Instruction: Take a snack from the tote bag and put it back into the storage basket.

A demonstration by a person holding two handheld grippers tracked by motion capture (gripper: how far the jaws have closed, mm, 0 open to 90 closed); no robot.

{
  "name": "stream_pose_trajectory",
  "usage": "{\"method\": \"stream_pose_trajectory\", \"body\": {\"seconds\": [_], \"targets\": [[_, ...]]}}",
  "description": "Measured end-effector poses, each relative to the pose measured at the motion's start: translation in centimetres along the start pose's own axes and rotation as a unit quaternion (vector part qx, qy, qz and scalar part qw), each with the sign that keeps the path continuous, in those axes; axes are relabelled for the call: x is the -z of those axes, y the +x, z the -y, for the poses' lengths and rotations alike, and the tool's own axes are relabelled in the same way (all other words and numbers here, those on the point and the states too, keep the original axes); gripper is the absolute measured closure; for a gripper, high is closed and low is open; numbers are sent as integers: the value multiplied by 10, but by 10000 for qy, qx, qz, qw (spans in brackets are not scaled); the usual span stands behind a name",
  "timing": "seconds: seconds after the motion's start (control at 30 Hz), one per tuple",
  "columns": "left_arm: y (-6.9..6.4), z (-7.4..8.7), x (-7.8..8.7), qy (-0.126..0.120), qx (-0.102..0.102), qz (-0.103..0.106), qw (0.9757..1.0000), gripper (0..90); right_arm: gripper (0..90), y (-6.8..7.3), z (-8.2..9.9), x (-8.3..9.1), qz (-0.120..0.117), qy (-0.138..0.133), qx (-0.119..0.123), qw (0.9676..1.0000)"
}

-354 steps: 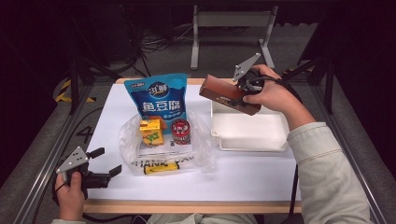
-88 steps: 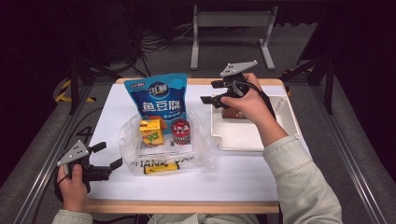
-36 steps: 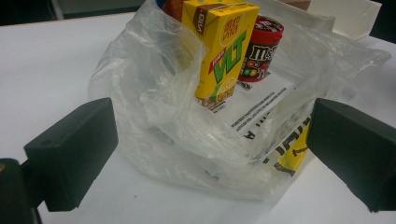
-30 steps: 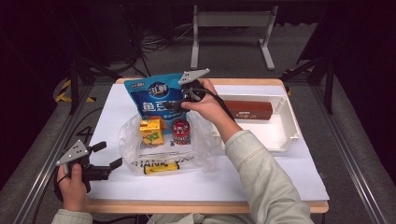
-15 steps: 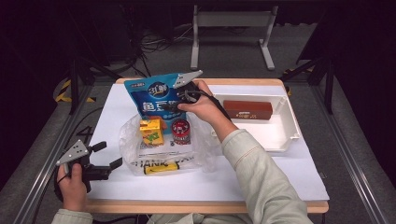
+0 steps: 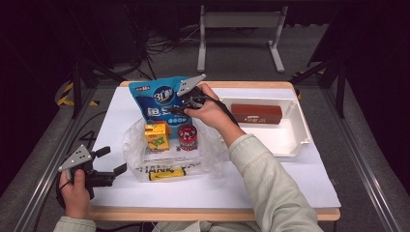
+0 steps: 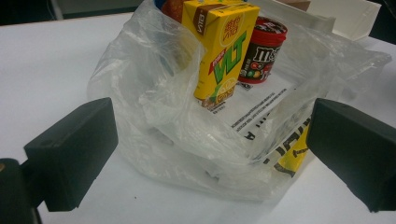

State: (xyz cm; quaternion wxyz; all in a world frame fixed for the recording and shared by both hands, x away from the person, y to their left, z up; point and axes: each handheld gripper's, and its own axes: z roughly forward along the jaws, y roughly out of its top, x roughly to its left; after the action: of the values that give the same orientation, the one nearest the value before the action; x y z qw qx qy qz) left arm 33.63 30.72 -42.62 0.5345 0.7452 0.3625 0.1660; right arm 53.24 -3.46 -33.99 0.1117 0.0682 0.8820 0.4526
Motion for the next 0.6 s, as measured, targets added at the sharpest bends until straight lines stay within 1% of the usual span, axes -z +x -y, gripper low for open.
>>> {"method": "stream_pose_trajectory", "body": {"seconds": [0.2, 0.33, 0.4, 0.43, 0.47, 0.5, 0.57, 0.6], "targets": [[0, 0, 0, -4, -1, 1, 10000, 29, 836, 5, -3, -1, 105, 5, -19, 9999], [0, 0, 1, 2, 6, 7, 10000, 29, 848, 9, -8, 0, 154, 6, -13, 9999], [1, 0, 0, -10, 0, 3, 10000, 29, 850, 9, -10, 3, 137, -34, -76, 9999], [1, 0, 0, -9, 8, 0, 10000, 29, 850, 9, -12, 5, 126, -92, -72, 9999], [1, 0, 0, -9, 8, 0, 10000, 29, 850, 9, -12, 5, 126, -92, -72, 9999], [1, 0, 0, -11, 6, 2, 10000, 29, 851, 10, -16, 10, 116, -183, -107, 9997], [0, 0, 0, -13, 5, 2, 10000, 29, 851, 10, -18, 12, 115, -212, -104, 9997], [0, 0, 0, -10, -1, 2, 10000, 29, 851, 10, -22, 17, 139, -267, -97, 9995]]}}
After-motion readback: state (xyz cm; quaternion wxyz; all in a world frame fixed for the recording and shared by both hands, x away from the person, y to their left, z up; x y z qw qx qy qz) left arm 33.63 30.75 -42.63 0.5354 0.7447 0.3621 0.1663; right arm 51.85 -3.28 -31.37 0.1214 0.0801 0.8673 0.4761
